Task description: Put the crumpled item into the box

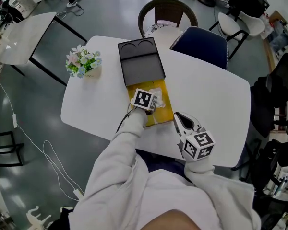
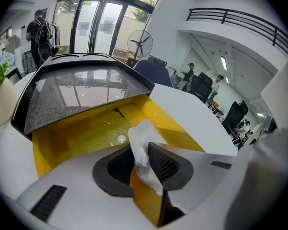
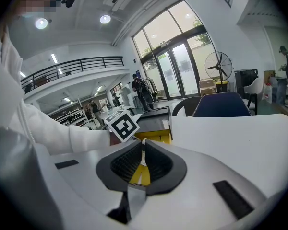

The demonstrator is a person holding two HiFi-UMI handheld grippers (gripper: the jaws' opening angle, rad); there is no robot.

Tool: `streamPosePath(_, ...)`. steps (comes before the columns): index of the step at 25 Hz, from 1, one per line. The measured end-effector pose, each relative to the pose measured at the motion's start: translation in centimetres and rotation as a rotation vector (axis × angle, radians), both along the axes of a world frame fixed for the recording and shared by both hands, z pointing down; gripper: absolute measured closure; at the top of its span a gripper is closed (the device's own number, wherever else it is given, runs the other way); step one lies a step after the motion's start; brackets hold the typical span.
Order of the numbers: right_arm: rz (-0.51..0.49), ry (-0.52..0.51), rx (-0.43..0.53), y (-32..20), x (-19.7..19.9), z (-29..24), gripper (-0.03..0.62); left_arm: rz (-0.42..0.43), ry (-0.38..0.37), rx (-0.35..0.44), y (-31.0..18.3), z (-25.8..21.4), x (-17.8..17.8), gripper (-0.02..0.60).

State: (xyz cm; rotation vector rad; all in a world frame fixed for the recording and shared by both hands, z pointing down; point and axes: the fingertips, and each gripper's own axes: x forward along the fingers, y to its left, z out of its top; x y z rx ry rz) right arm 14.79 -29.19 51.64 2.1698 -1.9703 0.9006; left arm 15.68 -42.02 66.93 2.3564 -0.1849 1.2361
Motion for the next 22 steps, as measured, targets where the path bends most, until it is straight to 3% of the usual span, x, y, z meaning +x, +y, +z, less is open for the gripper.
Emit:
streamPosePath(5,-0.007,0.003,0.004,0.0,-0.2,-0.2,0.551,-0.044,0.009,0.045,-0.8,-0.3,-0.2,0.453)
streamPosePath(10,-0.006,0.007,0.012,0.1,-0.2,-0.4,0.551,-0.017,0.015,0.099,-0.9,-1.3,-0.1,0.382)
streamPosePath(16,-0.022,0.011,0.029,0.2,-0.7,-0.8,0.551,-0.007,-0.001,0.204,-2.1,-3.0,-1.4,0.367)
streamPosePath(22,-0.04,0.016,0.048,0.1,-1.3,-1.3,0.551,-0.063,0.034,0.182,-1.8,-4.2,-3.8,0.353)
